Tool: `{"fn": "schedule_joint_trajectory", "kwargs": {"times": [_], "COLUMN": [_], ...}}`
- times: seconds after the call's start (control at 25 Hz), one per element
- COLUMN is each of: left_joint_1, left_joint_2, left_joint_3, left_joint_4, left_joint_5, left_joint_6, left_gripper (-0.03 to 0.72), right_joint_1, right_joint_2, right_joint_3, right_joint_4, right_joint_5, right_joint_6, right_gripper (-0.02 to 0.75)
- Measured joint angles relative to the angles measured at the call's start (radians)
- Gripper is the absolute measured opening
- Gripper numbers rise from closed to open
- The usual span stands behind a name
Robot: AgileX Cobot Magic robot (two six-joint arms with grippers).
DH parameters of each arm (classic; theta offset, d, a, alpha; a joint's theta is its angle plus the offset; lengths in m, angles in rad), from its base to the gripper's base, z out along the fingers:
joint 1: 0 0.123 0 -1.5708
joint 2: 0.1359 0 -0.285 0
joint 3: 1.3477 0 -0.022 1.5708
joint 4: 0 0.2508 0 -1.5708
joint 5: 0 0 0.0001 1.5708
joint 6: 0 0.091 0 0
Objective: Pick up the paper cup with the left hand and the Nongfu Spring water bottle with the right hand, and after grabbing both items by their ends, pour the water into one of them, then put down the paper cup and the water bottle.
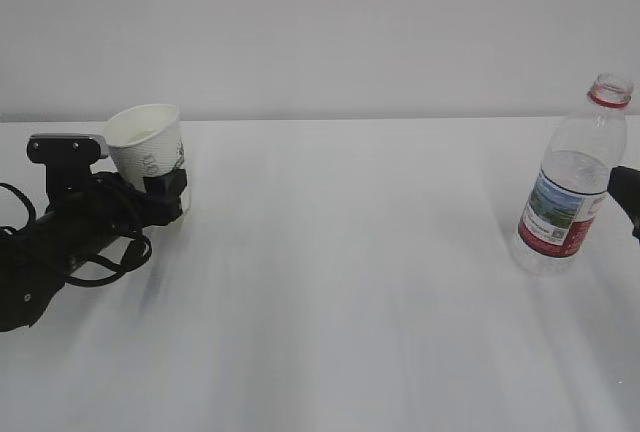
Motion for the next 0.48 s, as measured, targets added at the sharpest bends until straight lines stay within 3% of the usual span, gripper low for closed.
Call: {"fn": "schedule_joint_trajectory", "kwargs": {"times": [0.48], "left_joint_1": [0.0], "left_joint_2": [0.0], "left_joint_3": [0.0], "left_joint_4": [0.002], "left_joint_5": [0.0], "left_joint_6": [0.0], "left_gripper": [0.589], "right_joint_1": [0.0], "right_joint_2": [0.0], "right_joint_3": [0.0], "right_joint_4": [0.0], "right_joint_5": [0.0], "right_joint_6": [0.0], "right_gripper": [0.594]}}
